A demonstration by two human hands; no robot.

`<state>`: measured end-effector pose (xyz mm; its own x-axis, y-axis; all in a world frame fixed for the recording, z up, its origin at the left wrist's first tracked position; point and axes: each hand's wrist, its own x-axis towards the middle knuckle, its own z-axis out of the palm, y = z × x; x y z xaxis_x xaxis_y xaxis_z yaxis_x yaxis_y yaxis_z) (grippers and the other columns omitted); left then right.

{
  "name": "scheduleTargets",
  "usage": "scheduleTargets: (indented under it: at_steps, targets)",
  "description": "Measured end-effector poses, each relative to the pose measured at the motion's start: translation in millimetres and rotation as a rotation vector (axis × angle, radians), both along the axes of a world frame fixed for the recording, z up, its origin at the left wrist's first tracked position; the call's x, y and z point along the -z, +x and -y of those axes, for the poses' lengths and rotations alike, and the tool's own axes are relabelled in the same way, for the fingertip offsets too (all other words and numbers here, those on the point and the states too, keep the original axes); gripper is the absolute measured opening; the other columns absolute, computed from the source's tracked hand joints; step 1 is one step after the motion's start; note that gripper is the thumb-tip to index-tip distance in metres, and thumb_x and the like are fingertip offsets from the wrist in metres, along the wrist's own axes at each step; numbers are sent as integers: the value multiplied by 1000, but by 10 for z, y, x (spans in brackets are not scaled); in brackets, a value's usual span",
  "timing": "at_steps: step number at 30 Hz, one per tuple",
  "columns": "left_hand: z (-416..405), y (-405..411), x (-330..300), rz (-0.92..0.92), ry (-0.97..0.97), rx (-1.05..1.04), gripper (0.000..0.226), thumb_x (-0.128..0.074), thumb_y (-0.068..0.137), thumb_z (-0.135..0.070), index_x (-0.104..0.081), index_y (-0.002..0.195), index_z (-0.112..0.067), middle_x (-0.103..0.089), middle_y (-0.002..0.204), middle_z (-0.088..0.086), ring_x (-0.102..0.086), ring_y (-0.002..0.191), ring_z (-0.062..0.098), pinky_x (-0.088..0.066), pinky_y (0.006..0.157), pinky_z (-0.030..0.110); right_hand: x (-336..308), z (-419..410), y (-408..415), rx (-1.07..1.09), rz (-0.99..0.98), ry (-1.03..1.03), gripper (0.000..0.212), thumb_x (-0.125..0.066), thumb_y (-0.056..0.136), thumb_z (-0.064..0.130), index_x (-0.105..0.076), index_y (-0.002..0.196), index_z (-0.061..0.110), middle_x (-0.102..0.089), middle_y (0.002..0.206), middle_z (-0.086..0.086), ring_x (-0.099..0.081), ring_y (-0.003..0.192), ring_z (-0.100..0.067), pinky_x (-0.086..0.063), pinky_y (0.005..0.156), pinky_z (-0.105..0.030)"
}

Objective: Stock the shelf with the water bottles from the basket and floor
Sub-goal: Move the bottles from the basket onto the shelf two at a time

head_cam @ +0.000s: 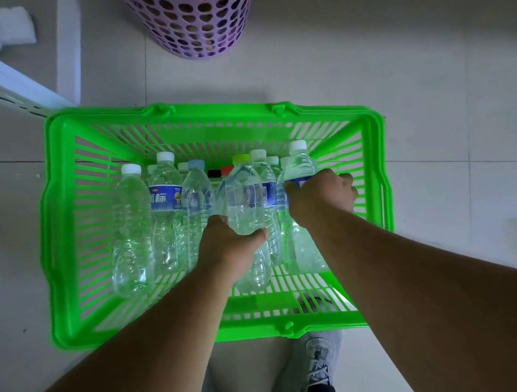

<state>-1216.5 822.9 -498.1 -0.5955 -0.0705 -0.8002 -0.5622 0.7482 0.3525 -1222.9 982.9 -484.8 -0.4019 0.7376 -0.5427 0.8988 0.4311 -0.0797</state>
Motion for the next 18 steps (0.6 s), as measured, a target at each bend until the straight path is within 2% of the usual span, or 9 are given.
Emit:
scheduleTargets:
  at_steps: [2, 4, 6, 8, 9, 11, 13, 15, 18]
  targets:
    - [-27, 46, -36, 9, -36, -8, 87, -82, 64, -56, -48, 130, -11, -59, 125, 8, -61, 85, 17, -43, 58, 22, 20, -7, -40, 72, -30, -106, 66, -71, 79, 50, -43, 122, 10, -51, 126, -16, -52, 111, -35, -43, 90, -38]
    - [-76, 110, -50, 17, -109, 47, 92, -81, 62, -63, -48, 129, -9, -55, 130, 11, -60, 109, 30, -53, 78, 33, 44, -13, -88, 170, -72, -236, 63, -74, 78, 43, -28, 108, 14, -55, 116, -12, -54, 95, -32, -42, 74, -34]
    - [-122, 173, -51, 34, -170, 106, 94, -79, 59, -67, -48, 127, -9, -53, 129, 11, -58, 115, 33, -55, 85, 40, 65, -9, -93, 180, -103, -266, 63, -73, 79, 39, -19, 101, 16, -53, 104, -8, -52, 85, -29, -38, 69, -32]
    - [-147, 214, -42, 25, -200, 144, 91, -79, 61, -66, -47, 125, -9, -53, 128, 11, -59, 114, 33, -53, 80, 38, 78, -15, -74, 160, -124, -273, 57, -72, 79, 42, -27, 100, 13, -53, 99, -5, -56, 84, -28, -39, 66, -30]
    - [-143, 222, -36, 12, -201, 157, 89, -78, 63, -64, -47, 125, -8, -54, 129, 11, -60, 112, 32, -52, 78, 36, 82, -22, -64, 143, -118, -288, 54, -71, 79, 46, -36, 98, 11, -56, 95, -3, -60, 81, -27, -40, 63, -28]
    - [-113, 224, -9, 0, -171, 150, 86, -77, 67, -61, -48, 128, -7, -56, 131, 12, -62, 110, 31, -50, 73, 32, 76, -50, -44, 102, -116, -324, 44, -72, 77, 53, -52, 80, 14, -60, 75, 1, -59, 63, -18, -36, 50, -24]
    - [-53, 217, -11, 14, -107, 107, 88, -78, 68, -59, -47, 133, -8, -55, 134, 11, -62, 107, 29, -44, 69, 25, 52, -83, -18, 79, -137, -334, 42, -74, 77, 53, -51, 68, 20, -55, 63, 4, -52, 52, -13, -32, 45, -22]
    - [28, 210, -72, 25, -39, 48, 88, -79, 70, -54, -46, 136, -7, -55, 134, 11, -58, 95, 22, -39, 62, 20, 5, -94, 21, 57, -166, -336, 40, -75, 77, 54, -54, 70, 20, -56, 65, 4, -53, 54, -13, -32, 44, -22]
    - [160, 206, -286, 11, 20, -8, 86, -82, 70, -48, -48, 138, -8, -55, 137, 12, -58, 103, 23, -38, 76, 20, -194, -61, 78, 34, -198, -366, 45, -71, 76, 60, -67, 88, 17, -70, 79, 2, -63, 64, -18, -37, 47, -23]
